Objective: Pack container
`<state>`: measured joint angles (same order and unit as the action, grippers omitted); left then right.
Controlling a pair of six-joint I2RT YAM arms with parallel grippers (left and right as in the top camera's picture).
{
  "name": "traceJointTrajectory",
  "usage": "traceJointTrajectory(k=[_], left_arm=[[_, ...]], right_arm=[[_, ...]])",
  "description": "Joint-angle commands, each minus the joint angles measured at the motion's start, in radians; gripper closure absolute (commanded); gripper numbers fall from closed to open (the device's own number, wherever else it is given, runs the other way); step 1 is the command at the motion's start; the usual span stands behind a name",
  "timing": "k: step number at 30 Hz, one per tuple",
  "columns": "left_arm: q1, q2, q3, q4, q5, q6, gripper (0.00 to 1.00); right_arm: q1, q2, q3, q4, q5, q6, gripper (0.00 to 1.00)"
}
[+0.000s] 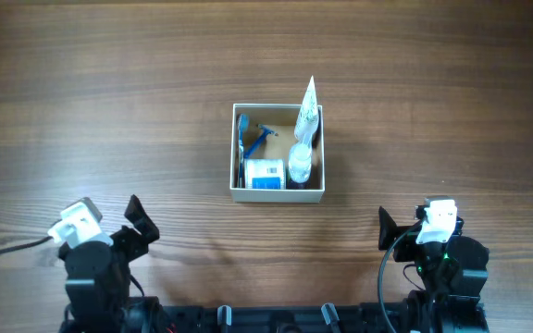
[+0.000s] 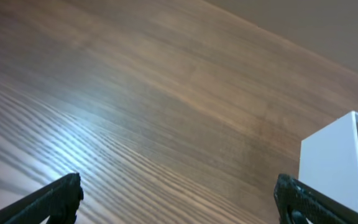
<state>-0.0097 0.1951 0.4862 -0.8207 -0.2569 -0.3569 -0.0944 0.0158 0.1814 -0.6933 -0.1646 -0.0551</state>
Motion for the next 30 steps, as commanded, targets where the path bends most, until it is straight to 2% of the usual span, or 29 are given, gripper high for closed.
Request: traceJointTrajectory(k=[1, 13, 21, 30], left_arm=[[0.007, -0.051, -0.102, 0.067, 0.021, 0.011, 0.0], [0.007, -0.192, -0.238, 0.07, 0.02, 0.012, 0.0], [0.007, -0.192, -0.307, 0.061, 0.021, 0.008, 0.0], [0.007, -0.191, -0.309, 0.061, 0.021, 0.008, 0.0]], right_arm=[[0.003, -0.012, -0.007, 0.005, -0.02, -0.013, 0.0], [0.003, -0.012, -0.007, 0.005, -0.02, -0.013, 0.0], [0.003, -0.012, -0.007, 0.005, -0.02, -0.013, 0.0], [0.003, -0.012, -0.007, 0.005, -0.02, -0.013, 0.0]])
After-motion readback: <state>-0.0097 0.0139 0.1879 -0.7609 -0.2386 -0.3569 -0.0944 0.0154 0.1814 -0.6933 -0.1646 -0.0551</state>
